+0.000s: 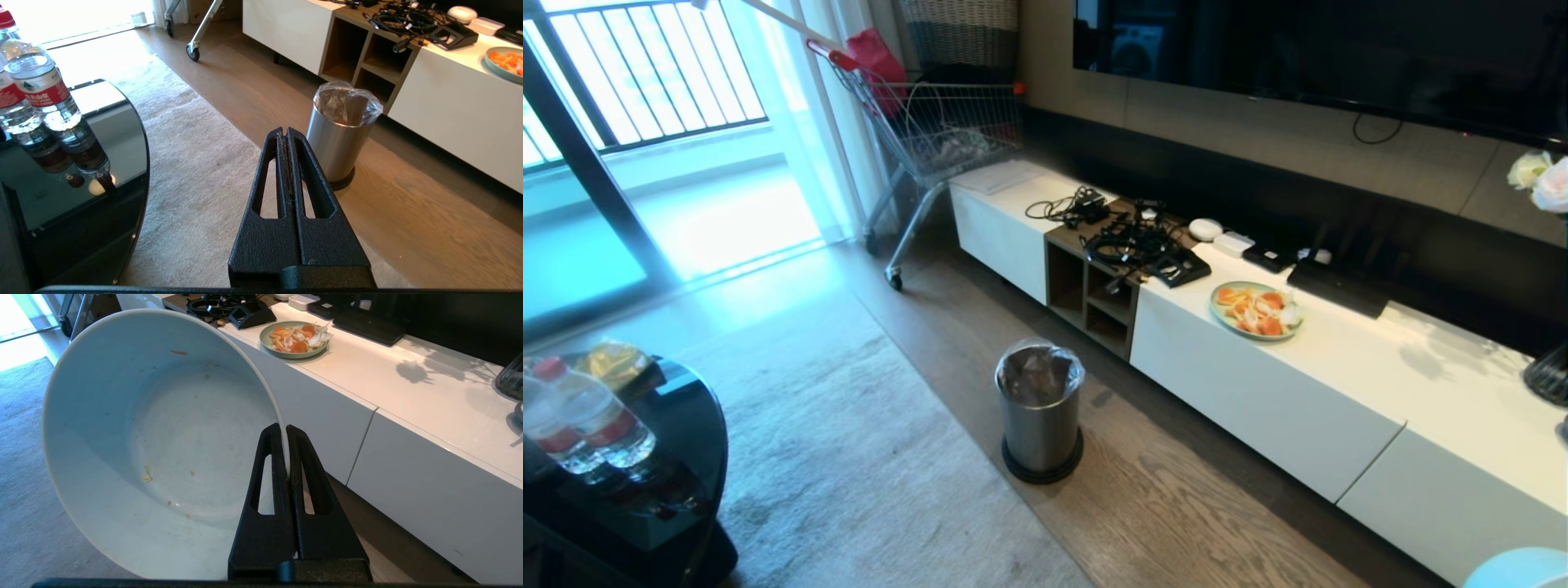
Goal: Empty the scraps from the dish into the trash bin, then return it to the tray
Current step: Put the bowl back to the table
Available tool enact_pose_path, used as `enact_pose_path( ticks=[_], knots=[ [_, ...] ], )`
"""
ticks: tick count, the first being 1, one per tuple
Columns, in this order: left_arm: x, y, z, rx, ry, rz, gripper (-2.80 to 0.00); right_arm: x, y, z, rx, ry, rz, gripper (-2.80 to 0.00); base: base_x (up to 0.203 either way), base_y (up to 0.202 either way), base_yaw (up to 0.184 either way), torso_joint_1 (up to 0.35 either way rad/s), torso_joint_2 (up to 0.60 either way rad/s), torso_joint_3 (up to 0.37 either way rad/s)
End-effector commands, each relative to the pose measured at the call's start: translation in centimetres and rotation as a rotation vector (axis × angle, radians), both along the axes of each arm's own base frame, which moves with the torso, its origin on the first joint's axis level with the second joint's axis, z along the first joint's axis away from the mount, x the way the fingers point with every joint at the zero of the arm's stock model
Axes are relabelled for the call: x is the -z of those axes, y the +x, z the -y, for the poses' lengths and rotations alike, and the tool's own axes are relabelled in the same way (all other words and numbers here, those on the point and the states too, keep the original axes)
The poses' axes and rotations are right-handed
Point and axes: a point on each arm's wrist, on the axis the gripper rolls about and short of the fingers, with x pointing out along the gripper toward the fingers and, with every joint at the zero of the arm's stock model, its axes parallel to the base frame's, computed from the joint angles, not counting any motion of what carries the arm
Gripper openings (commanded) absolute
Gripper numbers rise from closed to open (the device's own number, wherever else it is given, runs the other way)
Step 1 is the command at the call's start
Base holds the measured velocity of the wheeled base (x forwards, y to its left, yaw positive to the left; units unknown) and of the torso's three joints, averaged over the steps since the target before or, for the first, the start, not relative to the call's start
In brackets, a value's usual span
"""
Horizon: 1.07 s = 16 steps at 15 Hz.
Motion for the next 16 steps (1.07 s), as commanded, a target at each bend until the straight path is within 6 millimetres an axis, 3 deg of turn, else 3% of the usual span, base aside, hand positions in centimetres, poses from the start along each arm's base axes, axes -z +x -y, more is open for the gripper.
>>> enact_pose_path(
  ticks=[1,7,16],
  knots=[
    [0.00,0.00,0.00,-0.001,-0.001,0.001,-2.80,-0.01,0.00,0.00,0.001,0.000,0.000,-2.80,-0.183,0.000,0.001,0.002,0.01,0.002],
    [0.00,0.00,0.00,-0.001,0.001,0.001,-2.80,0.00,0.00,0.00,-0.001,0.000,0.000,-2.80,-0.176,0.000,-0.001,0.003,0.00,0.003],
    [0.00,0.00,0.00,-0.001,0.001,0.001,-2.80,-0.01,0.01,0.00,0.000,0.000,0.000,-2.80,0.000,0.000,0.000,0.000,0.00,0.000]
  ],
)
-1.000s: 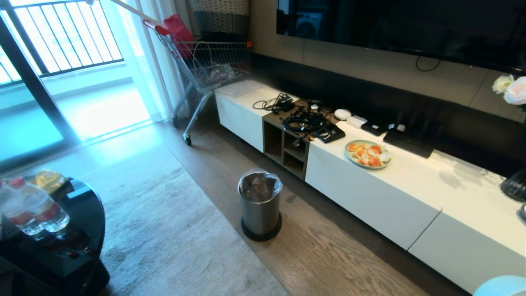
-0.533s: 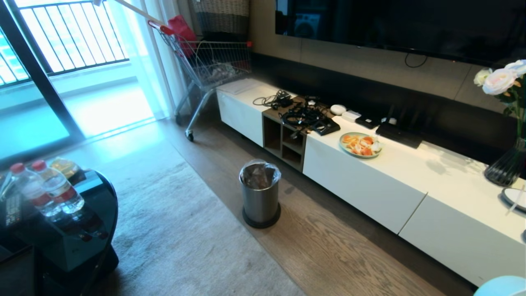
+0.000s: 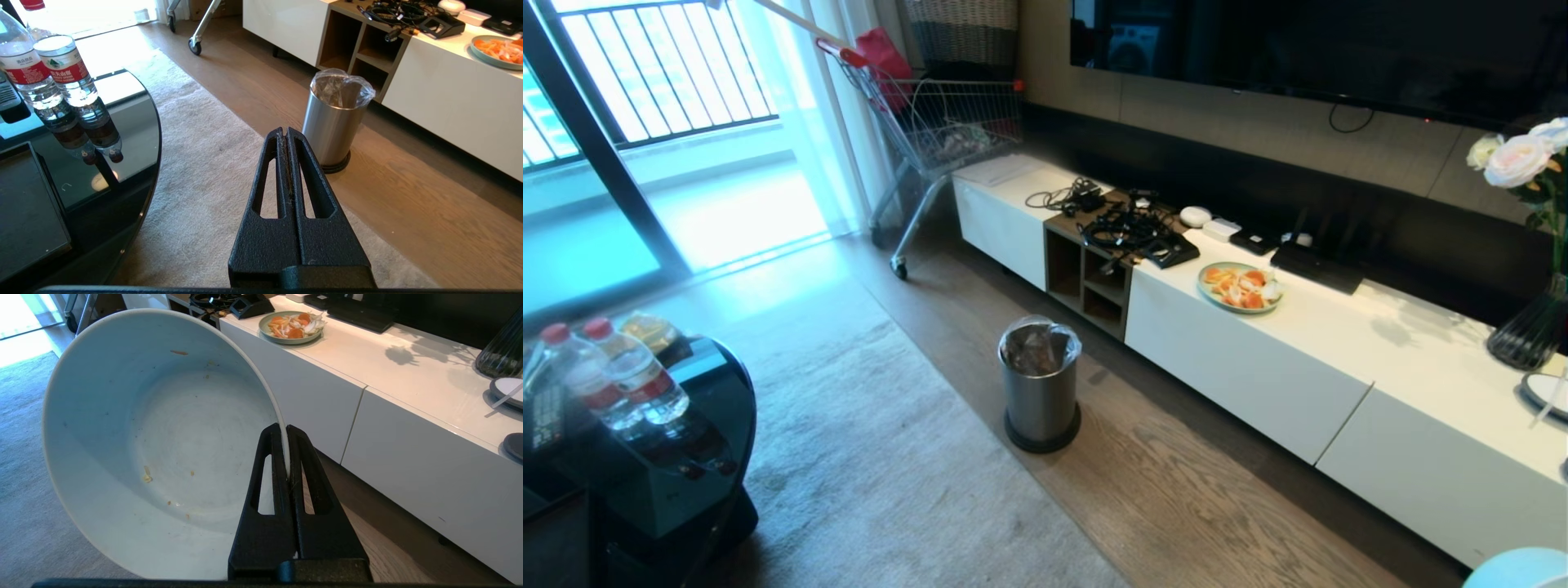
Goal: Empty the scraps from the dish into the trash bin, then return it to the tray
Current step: Put the bowl back to the table
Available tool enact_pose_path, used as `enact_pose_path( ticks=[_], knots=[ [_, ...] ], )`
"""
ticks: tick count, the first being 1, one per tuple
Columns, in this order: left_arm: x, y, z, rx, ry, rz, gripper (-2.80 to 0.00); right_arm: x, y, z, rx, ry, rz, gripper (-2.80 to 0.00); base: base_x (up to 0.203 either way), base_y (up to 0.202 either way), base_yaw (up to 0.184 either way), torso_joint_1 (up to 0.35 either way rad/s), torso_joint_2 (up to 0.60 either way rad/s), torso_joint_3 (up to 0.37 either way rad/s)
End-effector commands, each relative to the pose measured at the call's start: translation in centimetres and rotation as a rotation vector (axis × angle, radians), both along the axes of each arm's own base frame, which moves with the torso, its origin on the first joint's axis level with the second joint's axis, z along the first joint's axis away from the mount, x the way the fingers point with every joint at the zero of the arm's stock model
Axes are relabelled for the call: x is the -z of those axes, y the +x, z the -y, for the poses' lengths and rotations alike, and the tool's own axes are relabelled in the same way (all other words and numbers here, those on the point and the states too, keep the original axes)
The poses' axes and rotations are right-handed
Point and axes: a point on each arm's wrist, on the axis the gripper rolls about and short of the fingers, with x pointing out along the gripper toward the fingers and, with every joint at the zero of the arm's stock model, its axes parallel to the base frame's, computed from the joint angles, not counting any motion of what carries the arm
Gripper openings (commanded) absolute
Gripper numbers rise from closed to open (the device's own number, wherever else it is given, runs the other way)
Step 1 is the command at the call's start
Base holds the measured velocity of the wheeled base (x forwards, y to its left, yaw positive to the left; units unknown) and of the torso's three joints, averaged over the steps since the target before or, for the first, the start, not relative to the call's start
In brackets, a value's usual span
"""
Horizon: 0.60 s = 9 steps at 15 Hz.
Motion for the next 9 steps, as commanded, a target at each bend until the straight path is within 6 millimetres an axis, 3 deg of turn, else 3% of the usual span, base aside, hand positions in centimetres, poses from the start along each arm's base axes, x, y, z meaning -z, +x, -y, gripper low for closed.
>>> enact_pose_path(
  ticks=[1,9],
  knots=[
    [0.00,0.00,0.00,0.000,-0.001,0.001,-2.80,-0.01,0.01,0.00,0.000,0.000,-0.001,-2.80,0.000,0.000,0.000,0.000,0.00,0.000],
    [0.00,0.00,0.00,0.000,-0.001,0.001,-2.80,0.00,0.00,0.00,0.001,0.000,0.000,-2.80,0.000,0.000,0.000,0.000,0.00,0.000]
  ],
)
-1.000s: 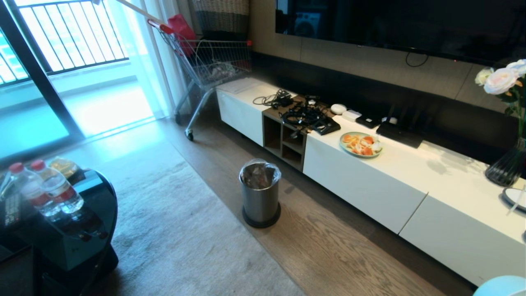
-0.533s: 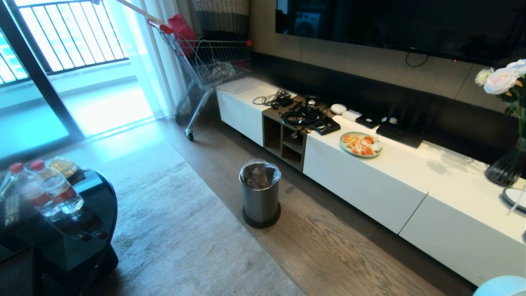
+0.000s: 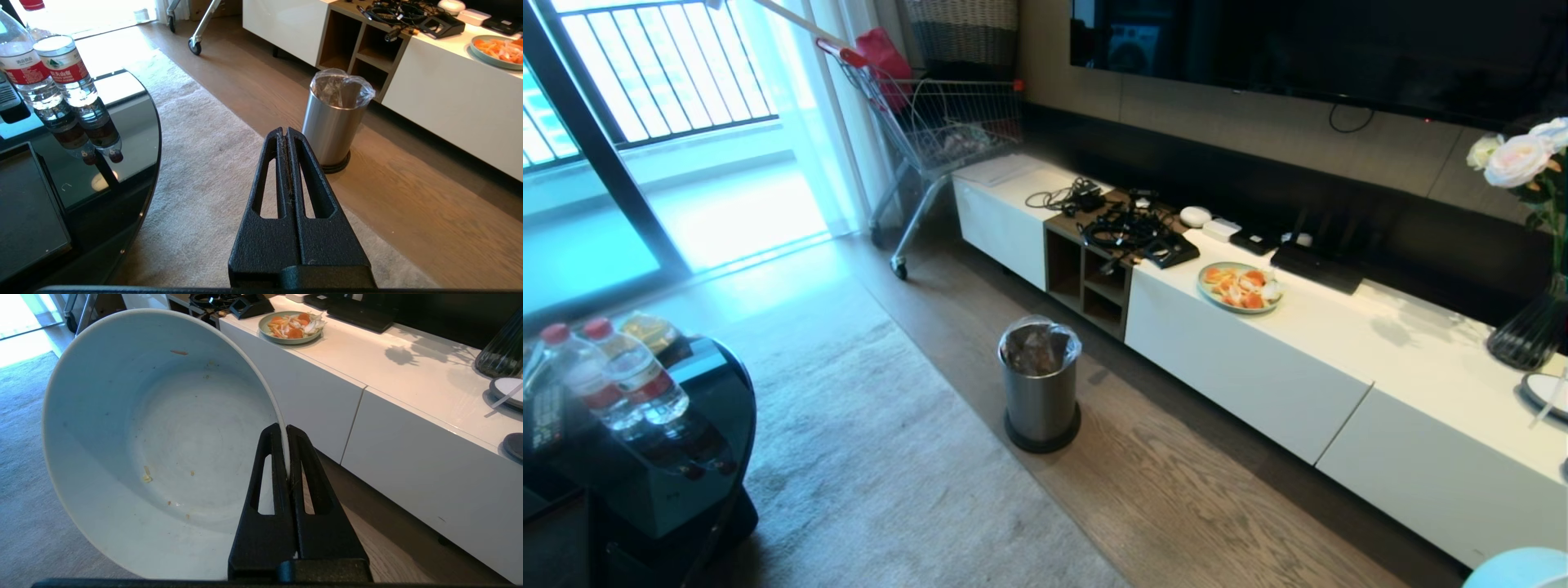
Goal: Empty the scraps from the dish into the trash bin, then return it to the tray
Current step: Put the bowl back to the table
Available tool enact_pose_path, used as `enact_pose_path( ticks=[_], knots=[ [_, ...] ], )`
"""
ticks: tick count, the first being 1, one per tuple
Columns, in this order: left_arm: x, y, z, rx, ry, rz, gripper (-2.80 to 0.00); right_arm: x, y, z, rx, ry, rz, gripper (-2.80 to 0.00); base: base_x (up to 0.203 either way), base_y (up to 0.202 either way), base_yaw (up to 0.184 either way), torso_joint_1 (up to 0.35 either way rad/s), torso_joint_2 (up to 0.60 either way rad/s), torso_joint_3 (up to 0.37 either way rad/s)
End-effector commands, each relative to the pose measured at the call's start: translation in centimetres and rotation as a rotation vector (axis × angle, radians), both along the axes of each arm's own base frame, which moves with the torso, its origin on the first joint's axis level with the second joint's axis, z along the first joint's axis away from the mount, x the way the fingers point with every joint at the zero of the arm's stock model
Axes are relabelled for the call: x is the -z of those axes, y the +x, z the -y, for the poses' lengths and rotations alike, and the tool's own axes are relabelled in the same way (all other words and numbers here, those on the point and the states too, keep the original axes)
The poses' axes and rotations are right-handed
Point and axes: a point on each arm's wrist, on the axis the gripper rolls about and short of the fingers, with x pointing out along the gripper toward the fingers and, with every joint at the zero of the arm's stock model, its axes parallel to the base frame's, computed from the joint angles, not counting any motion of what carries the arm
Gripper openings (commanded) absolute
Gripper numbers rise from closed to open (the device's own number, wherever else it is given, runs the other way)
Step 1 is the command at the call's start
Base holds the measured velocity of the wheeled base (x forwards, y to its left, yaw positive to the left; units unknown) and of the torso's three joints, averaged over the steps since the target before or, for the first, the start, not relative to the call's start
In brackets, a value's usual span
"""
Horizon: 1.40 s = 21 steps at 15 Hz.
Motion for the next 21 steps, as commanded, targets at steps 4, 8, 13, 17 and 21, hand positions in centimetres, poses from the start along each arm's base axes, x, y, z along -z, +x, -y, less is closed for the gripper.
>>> enact_pose_path(
  ticks=[4,8,13,17,21],
  knots=[
    [0.00,0.00,0.00,-0.001,-0.001,0.001,-2.80,-0.01,0.01,0.00,-0.001,0.000,-0.001,-2.80,0.000,0.000,0.000,0.000,0.00,0.000],
    [0.00,0.00,0.00,-0.001,-0.001,0.001,-2.80,-0.01,0.01,0.00,-0.001,0.000,-0.001,-2.80,0.000,0.000,0.000,0.000,0.00,0.000],
    [0.00,0.00,0.00,-0.001,-0.001,0.001,-2.80,-0.02,0.01,0.00,0.000,0.000,0.000,-2.80,0.000,0.000,0.000,0.000,0.00,0.000],
    [0.00,0.00,0.00,-0.001,-0.001,0.001,-2.80,-0.02,0.01,0.00,-0.001,0.002,0.000,-2.80,-0.003,-0.005,0.105,0.000,0.00,0.001],
    [0.00,0.00,0.00,-0.001,-0.001,0.001,-2.80,-0.02,0.01,0.00,-0.001,0.002,0.000,-2.80,0.000,-0.009,0.169,0.002,0.00,0.004]
  ],
)
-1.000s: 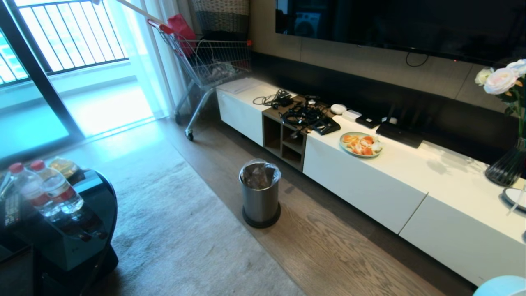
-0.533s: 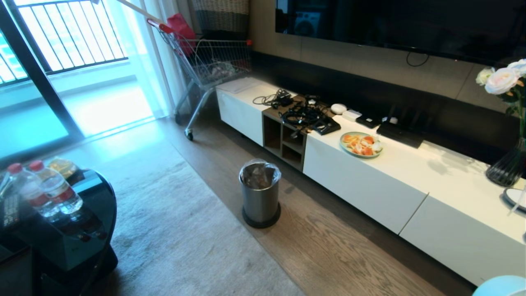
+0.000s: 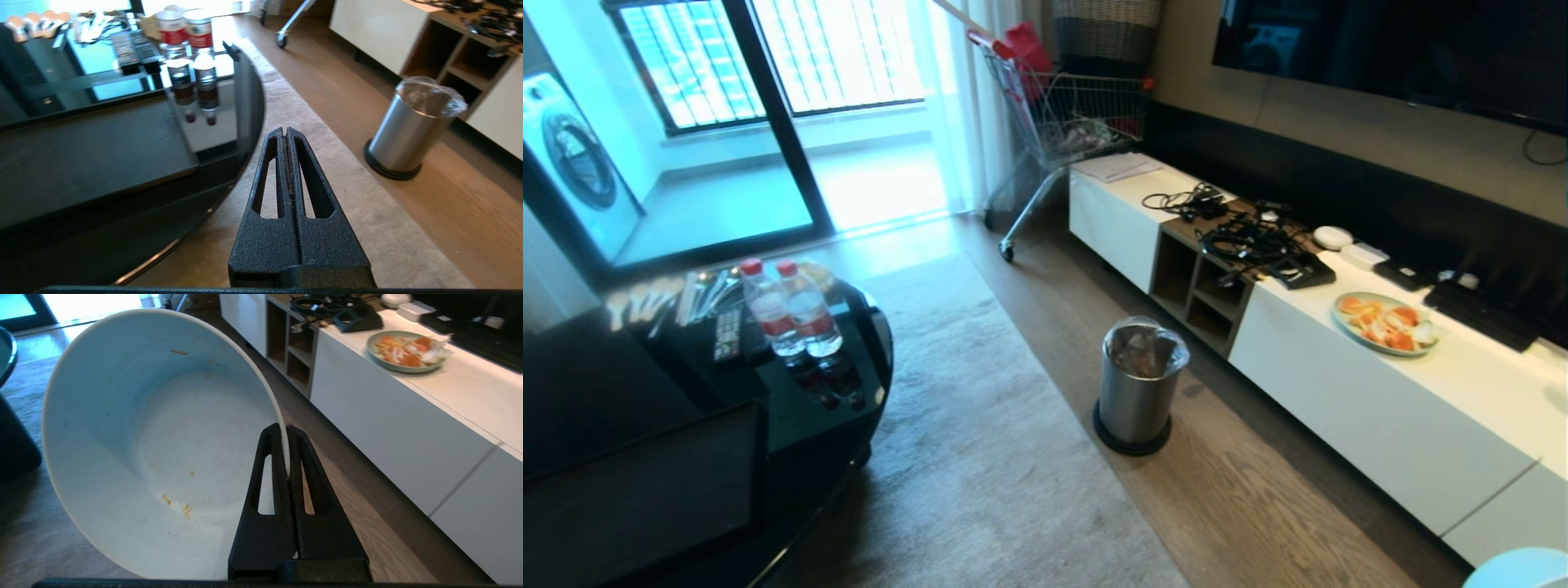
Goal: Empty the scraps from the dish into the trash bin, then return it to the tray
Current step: Put the bowl back to the table
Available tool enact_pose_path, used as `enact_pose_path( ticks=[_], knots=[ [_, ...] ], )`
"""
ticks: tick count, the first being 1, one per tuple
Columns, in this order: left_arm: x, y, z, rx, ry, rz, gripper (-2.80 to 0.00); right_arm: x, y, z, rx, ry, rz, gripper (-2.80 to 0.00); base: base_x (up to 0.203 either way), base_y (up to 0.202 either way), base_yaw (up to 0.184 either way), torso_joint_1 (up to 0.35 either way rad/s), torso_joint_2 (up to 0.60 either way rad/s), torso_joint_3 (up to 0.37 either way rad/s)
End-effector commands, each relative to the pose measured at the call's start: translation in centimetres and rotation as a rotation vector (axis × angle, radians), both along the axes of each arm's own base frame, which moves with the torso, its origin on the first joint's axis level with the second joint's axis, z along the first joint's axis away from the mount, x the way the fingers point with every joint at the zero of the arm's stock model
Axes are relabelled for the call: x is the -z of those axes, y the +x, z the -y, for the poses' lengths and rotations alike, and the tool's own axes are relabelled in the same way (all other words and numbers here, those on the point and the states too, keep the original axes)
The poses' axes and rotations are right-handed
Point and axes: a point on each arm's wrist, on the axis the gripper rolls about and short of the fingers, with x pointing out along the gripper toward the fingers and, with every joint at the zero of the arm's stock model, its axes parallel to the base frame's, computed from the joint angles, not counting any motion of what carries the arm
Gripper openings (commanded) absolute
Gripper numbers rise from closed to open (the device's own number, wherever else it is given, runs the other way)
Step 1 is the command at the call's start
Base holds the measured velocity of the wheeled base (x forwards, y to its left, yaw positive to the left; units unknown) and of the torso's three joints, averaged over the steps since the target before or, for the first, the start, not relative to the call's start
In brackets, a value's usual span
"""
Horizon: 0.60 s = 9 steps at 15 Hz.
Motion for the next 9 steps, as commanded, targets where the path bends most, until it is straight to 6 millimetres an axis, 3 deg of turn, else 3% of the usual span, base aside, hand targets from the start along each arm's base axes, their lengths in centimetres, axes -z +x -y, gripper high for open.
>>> enact_pose_path(
  ticks=[1,9],
  knots=[
    [0.00,0.00,0.00,0.000,-0.001,0.001,-2.80,-0.01,0.01,0.00,0.000,0.000,-0.001,-2.80,0.001,-0.008,0.173,-0.002,0.00,0.000],
    [0.00,0.00,0.00,0.000,-0.001,0.001,-2.80,-0.01,0.01,0.00,0.001,0.000,-0.001,-2.80,-0.001,-0.009,0.169,0.003,0.00,0.000]
  ],
)
